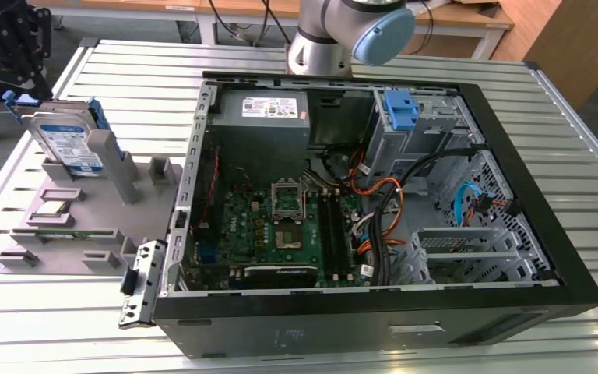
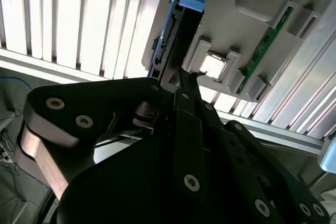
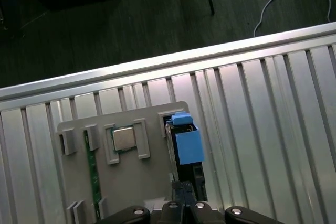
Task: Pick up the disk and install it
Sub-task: 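Pick up the disk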
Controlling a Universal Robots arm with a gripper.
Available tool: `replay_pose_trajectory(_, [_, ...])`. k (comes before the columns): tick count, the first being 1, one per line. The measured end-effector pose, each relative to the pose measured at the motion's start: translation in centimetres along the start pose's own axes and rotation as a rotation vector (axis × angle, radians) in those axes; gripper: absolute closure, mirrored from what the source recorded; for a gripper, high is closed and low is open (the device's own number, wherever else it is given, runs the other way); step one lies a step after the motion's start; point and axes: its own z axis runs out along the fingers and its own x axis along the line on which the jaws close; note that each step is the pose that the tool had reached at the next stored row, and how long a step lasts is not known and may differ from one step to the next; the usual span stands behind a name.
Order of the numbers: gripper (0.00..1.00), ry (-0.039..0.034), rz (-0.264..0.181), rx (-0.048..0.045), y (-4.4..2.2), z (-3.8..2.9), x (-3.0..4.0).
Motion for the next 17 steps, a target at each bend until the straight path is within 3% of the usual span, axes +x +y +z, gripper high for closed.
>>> replay_pose_trajectory(3, [0.9,-0.0106,-0.011,-0.0027,-0.03,0.03,-0.02])
replay_pose_trajectory(9, [0.9,-0.0135,-0.02,-0.0036,-0.03,0.19,-0.01])
replay_pose_trajectory(17, [0.9,-0.0185,-0.075,-0.0074,-0.05,0.31,-0.01])
